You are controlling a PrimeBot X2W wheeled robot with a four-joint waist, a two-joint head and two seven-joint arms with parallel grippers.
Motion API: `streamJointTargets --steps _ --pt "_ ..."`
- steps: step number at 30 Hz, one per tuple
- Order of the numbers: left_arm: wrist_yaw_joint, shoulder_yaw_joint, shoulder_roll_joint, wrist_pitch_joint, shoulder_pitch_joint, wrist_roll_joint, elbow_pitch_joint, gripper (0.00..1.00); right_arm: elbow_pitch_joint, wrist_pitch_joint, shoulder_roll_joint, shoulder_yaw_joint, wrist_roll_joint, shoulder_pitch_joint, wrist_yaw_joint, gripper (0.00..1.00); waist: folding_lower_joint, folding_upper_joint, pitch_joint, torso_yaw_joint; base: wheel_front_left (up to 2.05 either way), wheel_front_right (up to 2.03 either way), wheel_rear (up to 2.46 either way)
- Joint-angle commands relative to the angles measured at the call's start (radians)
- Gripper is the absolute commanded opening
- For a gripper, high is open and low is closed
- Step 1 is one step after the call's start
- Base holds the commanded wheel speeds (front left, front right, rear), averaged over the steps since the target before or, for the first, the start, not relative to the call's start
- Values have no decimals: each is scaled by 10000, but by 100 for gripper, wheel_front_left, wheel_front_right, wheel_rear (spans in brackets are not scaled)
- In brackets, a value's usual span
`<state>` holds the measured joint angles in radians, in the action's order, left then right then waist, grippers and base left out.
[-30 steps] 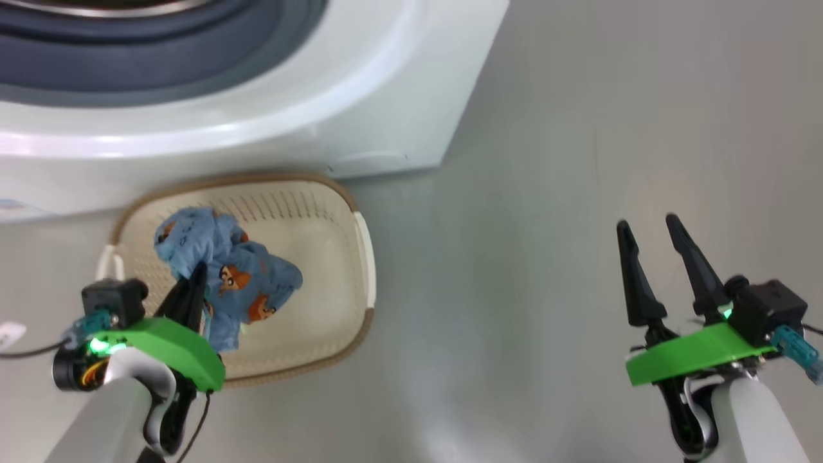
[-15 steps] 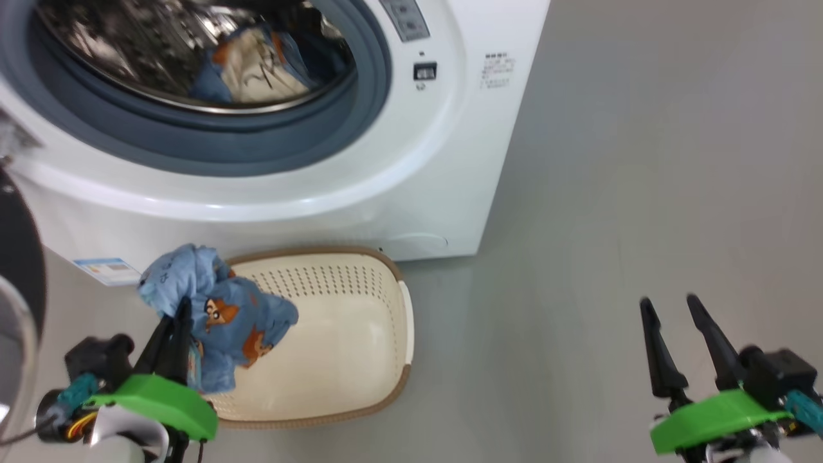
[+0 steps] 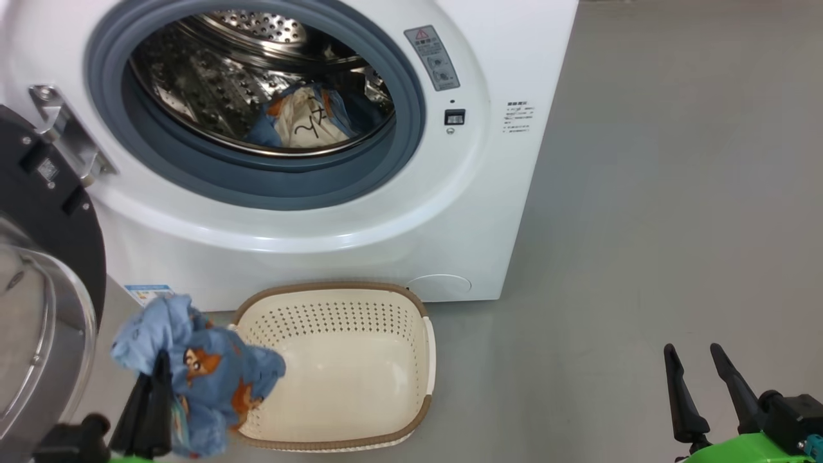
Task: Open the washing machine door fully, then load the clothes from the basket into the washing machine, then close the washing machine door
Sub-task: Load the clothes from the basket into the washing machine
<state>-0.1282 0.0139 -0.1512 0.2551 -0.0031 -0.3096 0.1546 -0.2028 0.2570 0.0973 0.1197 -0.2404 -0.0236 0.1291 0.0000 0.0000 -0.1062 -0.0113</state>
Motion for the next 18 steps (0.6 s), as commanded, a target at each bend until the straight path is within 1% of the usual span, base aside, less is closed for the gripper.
streamJointTargets --steps 1,4,7,13,18 --pt "-25 -489 -134 67 -47 125 -390 0 268 48 120 -164 -24 4 16 100 0 0 6 -47 0 0 0" --pt "-25 -665 118 67 292 225 -723 0 289 48 105 -126 -20 9 16 100 0 0 -37 -69 0 0 0" --pt "-25 -701 254 67 442 270 -832 0 306 48 99 -100 -20 41 16 100 0 0 -100 -94 0 0 0" --pt "-25 -746 314 67 396 236 -825 0 329 48 110 -114 2 131 16 100 0 0 -214 -69 0 0 0" --pt "-25 -636 259 67 124 194 -745 0 378 48 90 -119 15 251 16 100 0 0 -430 18 0 0 0"
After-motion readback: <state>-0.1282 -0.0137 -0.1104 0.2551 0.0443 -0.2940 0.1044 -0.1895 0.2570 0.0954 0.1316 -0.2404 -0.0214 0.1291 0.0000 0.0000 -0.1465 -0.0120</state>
